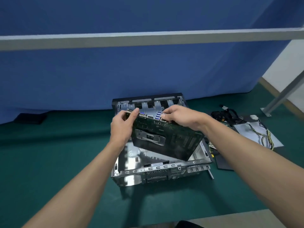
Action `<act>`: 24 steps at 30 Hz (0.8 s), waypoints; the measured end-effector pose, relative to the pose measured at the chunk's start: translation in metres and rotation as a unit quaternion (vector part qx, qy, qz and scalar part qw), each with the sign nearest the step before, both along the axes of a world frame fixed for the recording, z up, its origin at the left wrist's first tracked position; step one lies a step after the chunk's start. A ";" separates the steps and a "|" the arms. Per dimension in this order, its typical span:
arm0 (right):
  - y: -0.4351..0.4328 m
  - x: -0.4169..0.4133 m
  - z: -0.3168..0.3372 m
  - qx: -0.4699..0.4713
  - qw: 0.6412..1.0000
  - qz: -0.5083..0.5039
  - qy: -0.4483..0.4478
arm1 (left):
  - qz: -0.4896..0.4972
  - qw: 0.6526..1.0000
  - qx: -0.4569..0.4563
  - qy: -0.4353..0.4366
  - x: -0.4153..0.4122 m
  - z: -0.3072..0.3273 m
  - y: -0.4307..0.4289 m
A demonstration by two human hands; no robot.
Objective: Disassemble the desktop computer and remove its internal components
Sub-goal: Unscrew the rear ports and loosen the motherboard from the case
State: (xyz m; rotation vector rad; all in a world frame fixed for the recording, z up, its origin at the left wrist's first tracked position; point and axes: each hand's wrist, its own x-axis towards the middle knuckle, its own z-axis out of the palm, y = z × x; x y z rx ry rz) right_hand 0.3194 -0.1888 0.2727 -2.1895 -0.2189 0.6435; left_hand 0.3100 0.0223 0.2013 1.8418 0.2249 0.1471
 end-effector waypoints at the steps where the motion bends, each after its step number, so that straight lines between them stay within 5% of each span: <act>1: 0.000 0.001 0.004 -0.003 1.000 -0.004 0.000 | 0.007 1.000 -0.004 -0.006 0.000 0.003 -0.001; 24: -0.101 -0.013 0.109 0.093 0.986 0.053 -0.124 | 0.157 0.972 0.022 -0.175 -0.033 0.120 -0.111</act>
